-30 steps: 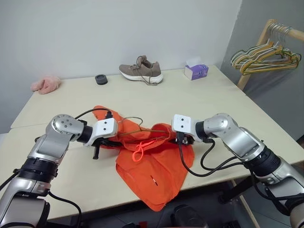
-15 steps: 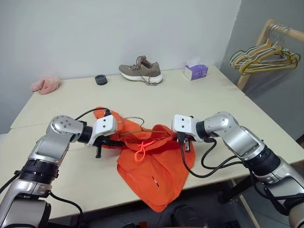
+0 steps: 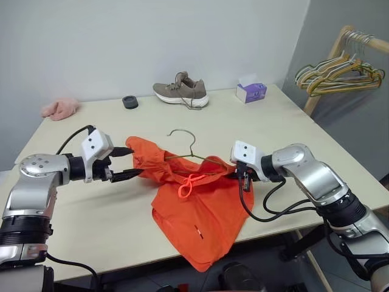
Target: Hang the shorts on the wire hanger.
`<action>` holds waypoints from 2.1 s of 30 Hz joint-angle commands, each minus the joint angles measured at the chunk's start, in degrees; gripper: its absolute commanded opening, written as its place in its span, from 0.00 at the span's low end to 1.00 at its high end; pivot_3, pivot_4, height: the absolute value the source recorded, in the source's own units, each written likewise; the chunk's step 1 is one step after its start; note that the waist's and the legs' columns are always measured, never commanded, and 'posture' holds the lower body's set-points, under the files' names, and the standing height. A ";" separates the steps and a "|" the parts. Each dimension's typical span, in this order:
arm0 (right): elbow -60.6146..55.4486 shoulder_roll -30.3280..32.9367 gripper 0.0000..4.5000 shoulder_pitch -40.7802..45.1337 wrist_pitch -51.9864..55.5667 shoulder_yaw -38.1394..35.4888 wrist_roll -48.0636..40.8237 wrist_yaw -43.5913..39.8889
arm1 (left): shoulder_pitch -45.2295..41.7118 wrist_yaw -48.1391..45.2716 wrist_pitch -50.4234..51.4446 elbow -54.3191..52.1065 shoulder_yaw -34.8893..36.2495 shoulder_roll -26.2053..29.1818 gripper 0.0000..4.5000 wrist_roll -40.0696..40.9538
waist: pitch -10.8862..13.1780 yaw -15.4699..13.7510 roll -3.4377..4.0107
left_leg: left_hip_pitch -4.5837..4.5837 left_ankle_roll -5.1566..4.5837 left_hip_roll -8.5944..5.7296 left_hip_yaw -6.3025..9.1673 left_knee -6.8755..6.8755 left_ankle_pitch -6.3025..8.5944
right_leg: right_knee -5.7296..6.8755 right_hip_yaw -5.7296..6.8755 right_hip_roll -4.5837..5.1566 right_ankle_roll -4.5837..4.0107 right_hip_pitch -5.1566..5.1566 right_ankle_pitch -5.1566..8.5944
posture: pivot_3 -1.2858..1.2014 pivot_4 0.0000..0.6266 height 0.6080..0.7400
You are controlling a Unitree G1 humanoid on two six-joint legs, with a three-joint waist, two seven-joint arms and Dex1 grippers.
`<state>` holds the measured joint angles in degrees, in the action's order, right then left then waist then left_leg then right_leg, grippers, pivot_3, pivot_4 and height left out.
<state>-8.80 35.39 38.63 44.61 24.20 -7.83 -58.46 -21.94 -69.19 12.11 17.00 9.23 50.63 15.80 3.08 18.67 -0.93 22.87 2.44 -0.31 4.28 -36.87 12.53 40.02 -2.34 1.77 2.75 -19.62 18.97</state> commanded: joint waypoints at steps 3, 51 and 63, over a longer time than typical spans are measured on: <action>-4.45 4.51 0.00 -3.87 8.53 -8.28 -5.76 -0.86 | -1.07 3.22 -2.07 1.83 2.62 -0.51 0.86 1.12 | -0.02 -0.81 -0.03 | 0.02 0.00 -0.02 -0.01 0.01 0.00 | -0.02 0.01 0.04 -0.05 0.00 -0.03 | 0.39 0.00 1.00; -22.89 4.69 0.00 -19.72 33.95 -70.05 0.45 49.86 | -17.64 9.39 16.83 -24.39 -20.00 -35.86 0.99 16.71 | -0.36 12.10 0.36 | -0.44 -0.11 -0.01 -0.91 0.81 0.07 | -1.06 -0.29 -0.43 0.27 0.50 0.19 | 0.28 0.03 1.00; -9.07 7.49 0.00 -10.11 34.46 -69.66 0.62 51.57 | -18.38 16.31 8.21 -24.58 -19.42 -43.16 0.99 11.95 | -0.33 13.05 0.31 | -0.56 -0.12 0.01 -1.17 0.85 0.08 | -1.07 -0.39 -0.40 0.29 0.56 0.21 | 0.29 0.03 1.00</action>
<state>-18.09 41.55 26.08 80.01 -44.85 -7.74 -7.53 -38.62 -54.35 22.06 -6.22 -10.94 8.32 27.84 2.75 31.72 -0.62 22.30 2.32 -0.31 3.09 -36.02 12.61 38.94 -2.76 1.38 3.05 -19.05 19.18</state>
